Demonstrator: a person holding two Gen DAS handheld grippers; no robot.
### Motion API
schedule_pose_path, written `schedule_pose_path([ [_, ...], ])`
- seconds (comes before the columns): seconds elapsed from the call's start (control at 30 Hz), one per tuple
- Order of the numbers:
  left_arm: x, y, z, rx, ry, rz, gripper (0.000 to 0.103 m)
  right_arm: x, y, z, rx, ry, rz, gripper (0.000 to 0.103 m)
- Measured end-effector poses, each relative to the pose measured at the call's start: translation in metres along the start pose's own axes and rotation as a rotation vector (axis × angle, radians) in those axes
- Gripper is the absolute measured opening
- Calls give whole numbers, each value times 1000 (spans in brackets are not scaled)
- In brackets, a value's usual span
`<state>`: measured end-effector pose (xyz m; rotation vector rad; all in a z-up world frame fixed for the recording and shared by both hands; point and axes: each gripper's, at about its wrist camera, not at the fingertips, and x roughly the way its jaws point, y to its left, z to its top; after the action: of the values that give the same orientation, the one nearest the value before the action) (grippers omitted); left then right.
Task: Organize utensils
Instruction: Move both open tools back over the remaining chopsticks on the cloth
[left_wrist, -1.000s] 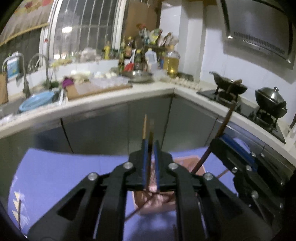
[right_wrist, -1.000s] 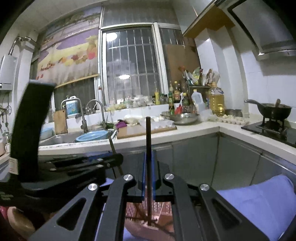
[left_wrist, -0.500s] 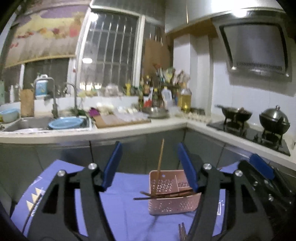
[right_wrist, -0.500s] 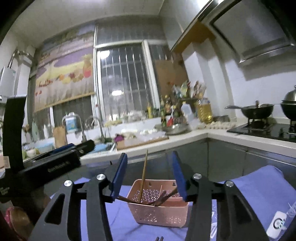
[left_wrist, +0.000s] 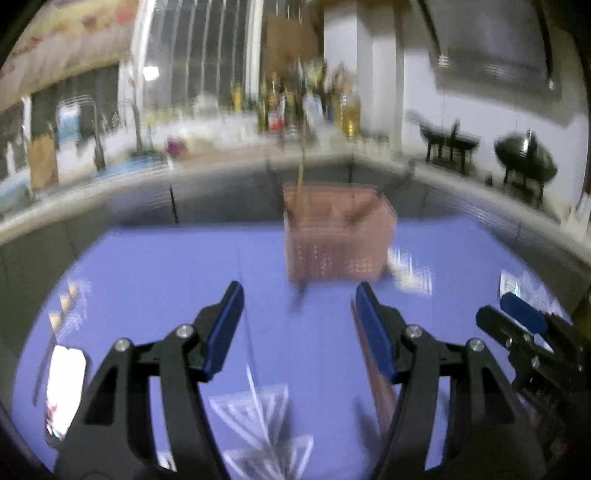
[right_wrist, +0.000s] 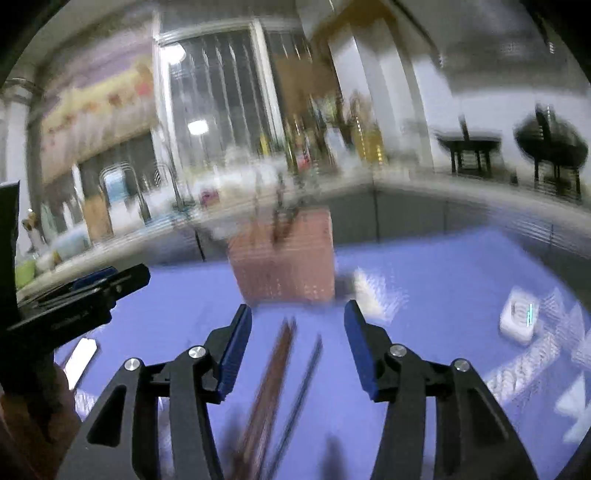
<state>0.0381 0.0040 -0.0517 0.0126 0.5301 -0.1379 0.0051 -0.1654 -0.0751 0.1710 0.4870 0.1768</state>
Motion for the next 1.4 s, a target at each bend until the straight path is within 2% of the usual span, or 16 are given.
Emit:
schedule_pose_path([
  [0.07,16,1,-16,-4,84,15,61,10,-1,-10,17,77,3,53],
  [0.13,25,3,-24,-10,132,19,61,21,0,-16,12,148,10,53],
  [0.27,35,5,-37,-27,193,16,61,29,9,-25,-19,208,30,53],
  [0.37,33,2,-40,-24,197,18,61,30,16,-29,-37,239,40,50],
  [0.53,33,5,-43,-26,208,10,61,37,13,-37,-48,294,35,37],
  [0.7,35,9,-44,-39,222,1,61,45,12,-47,-63,349,25,30],
  [1.07,40,12,-48,-51,245,-2,61,54,13,-56,-68,404,29,29],
  [1.4,44,8,-49,-43,259,-8,61,57,20,-58,-105,402,33,29],
])
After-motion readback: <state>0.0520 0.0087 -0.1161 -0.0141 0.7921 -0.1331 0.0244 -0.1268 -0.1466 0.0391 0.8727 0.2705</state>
